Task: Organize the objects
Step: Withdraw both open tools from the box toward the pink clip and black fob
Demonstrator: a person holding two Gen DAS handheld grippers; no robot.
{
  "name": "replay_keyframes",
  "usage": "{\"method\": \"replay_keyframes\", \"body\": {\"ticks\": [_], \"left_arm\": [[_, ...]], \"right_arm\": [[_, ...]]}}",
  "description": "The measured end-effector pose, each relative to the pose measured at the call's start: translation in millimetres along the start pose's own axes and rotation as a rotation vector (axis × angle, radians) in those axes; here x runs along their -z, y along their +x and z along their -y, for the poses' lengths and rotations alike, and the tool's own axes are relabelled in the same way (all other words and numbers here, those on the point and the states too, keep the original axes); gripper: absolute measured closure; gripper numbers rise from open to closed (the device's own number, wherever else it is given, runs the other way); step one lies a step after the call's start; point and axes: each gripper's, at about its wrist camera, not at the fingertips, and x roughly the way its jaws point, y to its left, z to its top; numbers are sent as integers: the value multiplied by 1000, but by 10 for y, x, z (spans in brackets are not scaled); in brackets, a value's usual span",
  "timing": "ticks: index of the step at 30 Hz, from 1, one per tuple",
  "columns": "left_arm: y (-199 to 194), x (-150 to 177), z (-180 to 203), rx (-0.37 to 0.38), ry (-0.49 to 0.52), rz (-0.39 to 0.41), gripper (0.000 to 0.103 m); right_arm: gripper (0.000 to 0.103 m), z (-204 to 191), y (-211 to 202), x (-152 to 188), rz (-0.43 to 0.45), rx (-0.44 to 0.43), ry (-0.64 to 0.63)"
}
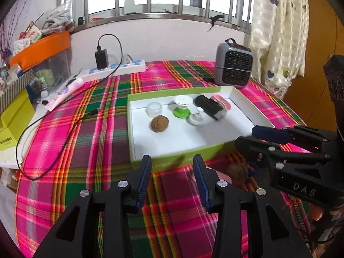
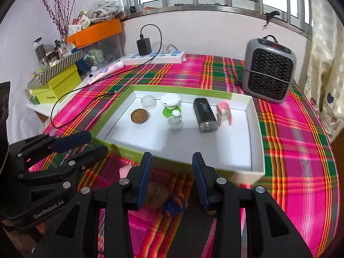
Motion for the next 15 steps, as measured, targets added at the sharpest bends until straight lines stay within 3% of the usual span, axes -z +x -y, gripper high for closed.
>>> {"method": "replay_keyframes", "body": {"ticks": [15], "left_arm": [[-61, 220, 80, 87, -43, -26, 58]], "right_arm": [[63, 183, -296, 290, 47, 96, 50]]}}
